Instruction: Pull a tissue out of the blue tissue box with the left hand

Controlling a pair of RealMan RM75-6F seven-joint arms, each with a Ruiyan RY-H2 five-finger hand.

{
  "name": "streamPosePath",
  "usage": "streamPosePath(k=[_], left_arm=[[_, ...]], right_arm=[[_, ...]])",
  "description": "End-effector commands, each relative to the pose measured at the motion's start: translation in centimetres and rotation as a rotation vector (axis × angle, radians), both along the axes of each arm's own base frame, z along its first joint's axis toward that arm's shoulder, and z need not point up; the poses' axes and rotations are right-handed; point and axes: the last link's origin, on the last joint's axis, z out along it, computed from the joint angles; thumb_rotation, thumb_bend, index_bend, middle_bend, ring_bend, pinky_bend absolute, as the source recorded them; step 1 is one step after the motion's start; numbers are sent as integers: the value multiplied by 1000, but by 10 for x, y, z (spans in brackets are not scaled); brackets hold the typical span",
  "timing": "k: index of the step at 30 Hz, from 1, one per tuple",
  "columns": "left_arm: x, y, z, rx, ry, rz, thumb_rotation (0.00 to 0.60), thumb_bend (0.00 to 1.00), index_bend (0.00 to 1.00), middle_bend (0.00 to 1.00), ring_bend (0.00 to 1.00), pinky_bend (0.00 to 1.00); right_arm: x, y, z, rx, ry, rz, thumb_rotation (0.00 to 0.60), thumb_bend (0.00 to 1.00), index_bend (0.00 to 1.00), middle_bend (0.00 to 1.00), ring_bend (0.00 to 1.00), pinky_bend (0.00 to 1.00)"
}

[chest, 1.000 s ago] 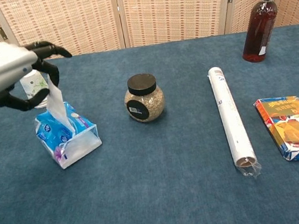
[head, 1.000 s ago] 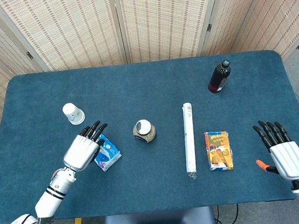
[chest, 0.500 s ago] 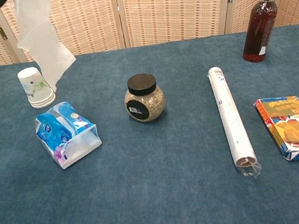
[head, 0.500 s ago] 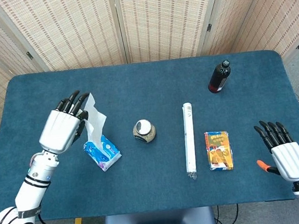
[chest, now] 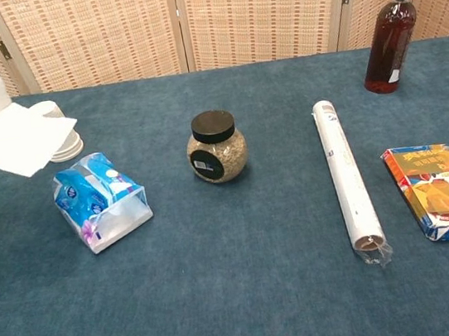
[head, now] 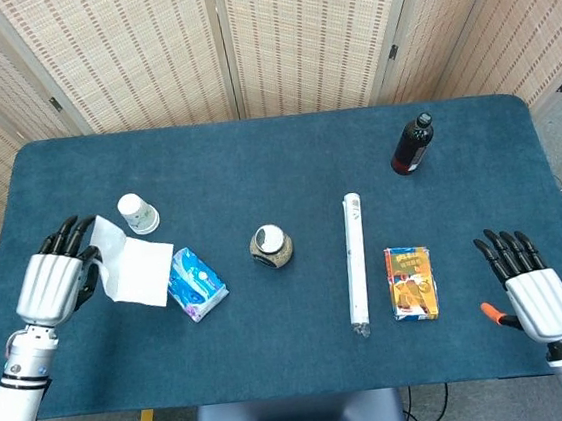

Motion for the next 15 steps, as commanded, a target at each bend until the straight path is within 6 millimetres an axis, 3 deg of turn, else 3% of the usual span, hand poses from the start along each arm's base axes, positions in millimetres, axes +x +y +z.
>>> streamPosePath(k=[1,7,12,13,15], left_arm=[[-32,-22,-8,5,-80,68,600,622,677,171,118,299],[-55,-50,-24,-18,-144,132,600,620,636,151,102,276],[-61,-59,-30,-33,-167,154,600,601,565,100,70,249],[-62,-59,-31,-35,-168,157,600,587,526,82,57,238],[-67,-65,-33,-54,-169,182,600,473,275,14,9,177]], right_arm=[[0,0,-1,1,4,-2,600,61,0,0,0,11],[0,-1,-1,0,10,-3,600,61,0,0,0,11],[0,-1,-1,-1,10,0,600,61,0,0,0,11],[0,-1,-1,-1,10,0,600,61,0,0,0,11],[0,-1,-1,-1,11,-1,600,61,0,0,0,11]])
